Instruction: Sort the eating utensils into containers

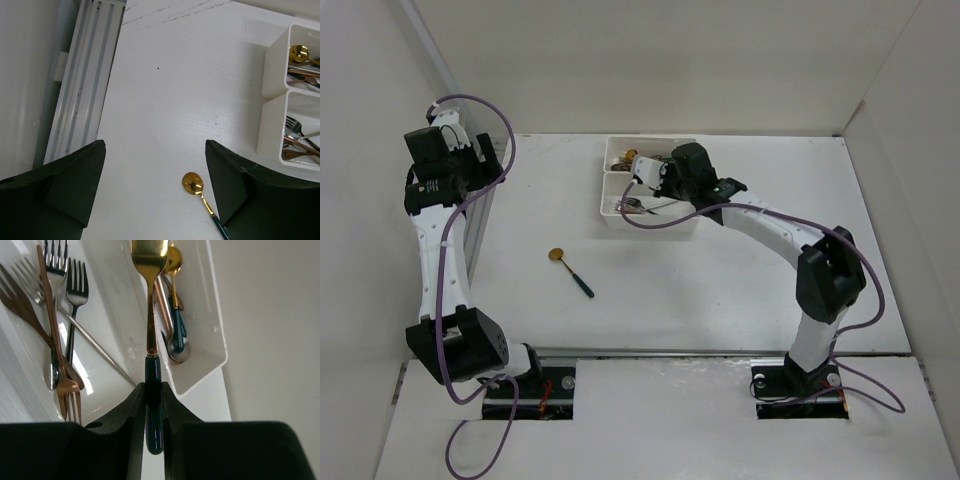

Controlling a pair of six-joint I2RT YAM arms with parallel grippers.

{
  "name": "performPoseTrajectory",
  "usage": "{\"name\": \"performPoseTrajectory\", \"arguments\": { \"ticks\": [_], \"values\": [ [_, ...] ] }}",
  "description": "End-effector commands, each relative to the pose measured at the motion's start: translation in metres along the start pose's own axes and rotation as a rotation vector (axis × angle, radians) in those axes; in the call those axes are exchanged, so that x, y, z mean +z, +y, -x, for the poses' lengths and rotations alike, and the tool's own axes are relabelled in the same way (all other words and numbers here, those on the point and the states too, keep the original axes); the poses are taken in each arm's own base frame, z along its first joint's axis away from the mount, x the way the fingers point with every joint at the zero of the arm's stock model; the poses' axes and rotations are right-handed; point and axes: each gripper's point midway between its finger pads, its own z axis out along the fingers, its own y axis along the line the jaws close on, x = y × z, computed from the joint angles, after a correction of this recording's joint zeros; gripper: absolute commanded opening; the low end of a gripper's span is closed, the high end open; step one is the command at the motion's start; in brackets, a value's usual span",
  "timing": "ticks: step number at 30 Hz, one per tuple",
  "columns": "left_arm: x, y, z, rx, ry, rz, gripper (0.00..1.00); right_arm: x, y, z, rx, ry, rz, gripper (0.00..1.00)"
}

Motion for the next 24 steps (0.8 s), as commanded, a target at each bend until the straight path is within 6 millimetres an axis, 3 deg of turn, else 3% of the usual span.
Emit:
{"name": "performPoseTrajectory", "arguments": {
  "ticks": [1, 7, 17, 18, 19, 22, 24],
  "values": [
    [-0.015, -0.004, 0.024, 0.015, -0.081, -0.009, 0.79, 0.006, -0.018, 0.017, -0.037, -0.069, -0.037, 0.0],
    [-0.016, -0.002, 0.022, 0.024, -0.082, 0.001, 0.79, 0.025, 0.003, -0.011, -0.025, -0.04, 0.025, 0.0],
    [-0.02, 0.0, 0.024, 0.034, -0.091, 0.019, 0.79, 0.04, 0.03, -0.026, -0.024, -0.02, 0.096, 0.0],
    [-0.02, 0.0, 0.024, 0.034, -0.091, 0.019, 0.79, 0.04, 0.03, -0.026, -0.024, -0.02, 0.097, 0.05],
    [-0.018, 0.001, 0.02, 0.032, -0.083, 0.019, 0.79, 0.039, 0.029, -0.028, -0.016, -0.008, 0.087, 0.22],
    [-0.018, 0.001, 0.02, 0.032, -0.082, 0.019, 0.79, 0.034, 0.019, -0.02, 0.042, -0.014, 0.032, 0.49],
    [-0.018, -0.001, 0.02, 0.033, -0.082, 0.009, 0.79, 0.025, -0.017, -0.006, 0.137, -0.037, -0.112, 0.72]
  ]
}}
